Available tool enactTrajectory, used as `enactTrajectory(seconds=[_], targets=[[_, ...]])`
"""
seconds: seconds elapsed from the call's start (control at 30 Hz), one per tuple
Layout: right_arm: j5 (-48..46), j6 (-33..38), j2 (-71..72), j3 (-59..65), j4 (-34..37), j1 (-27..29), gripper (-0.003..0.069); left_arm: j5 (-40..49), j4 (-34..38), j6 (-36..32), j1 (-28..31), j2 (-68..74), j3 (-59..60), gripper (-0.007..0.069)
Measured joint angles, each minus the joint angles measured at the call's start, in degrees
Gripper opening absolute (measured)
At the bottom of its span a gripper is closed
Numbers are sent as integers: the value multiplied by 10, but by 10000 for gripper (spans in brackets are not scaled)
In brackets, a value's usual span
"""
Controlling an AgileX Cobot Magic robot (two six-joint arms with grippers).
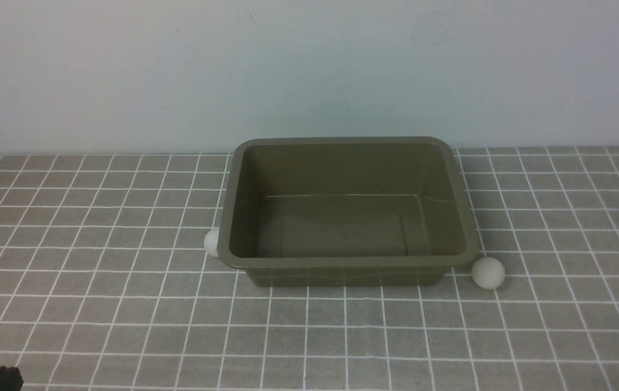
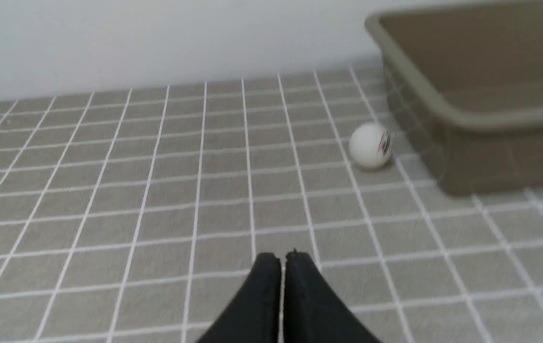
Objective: Put the table tennis balls into the box on the grey coffee tablecloth.
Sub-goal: 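Reach for and grasp a ping pong ball on the table beside the basket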
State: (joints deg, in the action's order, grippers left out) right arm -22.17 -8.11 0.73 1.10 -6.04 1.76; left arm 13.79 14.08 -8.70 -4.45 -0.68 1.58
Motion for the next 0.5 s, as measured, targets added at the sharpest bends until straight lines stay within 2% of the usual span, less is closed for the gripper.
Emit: enactTrajectory(seconds=[0.2,0.27,0.4,0.5], targets=[[0,0,0,0,-1,0,-10,-75,159,17,0,0,0,-5],[0,0,0,0,-2,0,-10,-149,260,22,0,0,0,-5],[8,-3,0,1,3,0,-10,-165,308,19,0,0,-24,-5],[100,-60,0,5,108,0,-9,-110,318,-11,0,26,-129,-5]])
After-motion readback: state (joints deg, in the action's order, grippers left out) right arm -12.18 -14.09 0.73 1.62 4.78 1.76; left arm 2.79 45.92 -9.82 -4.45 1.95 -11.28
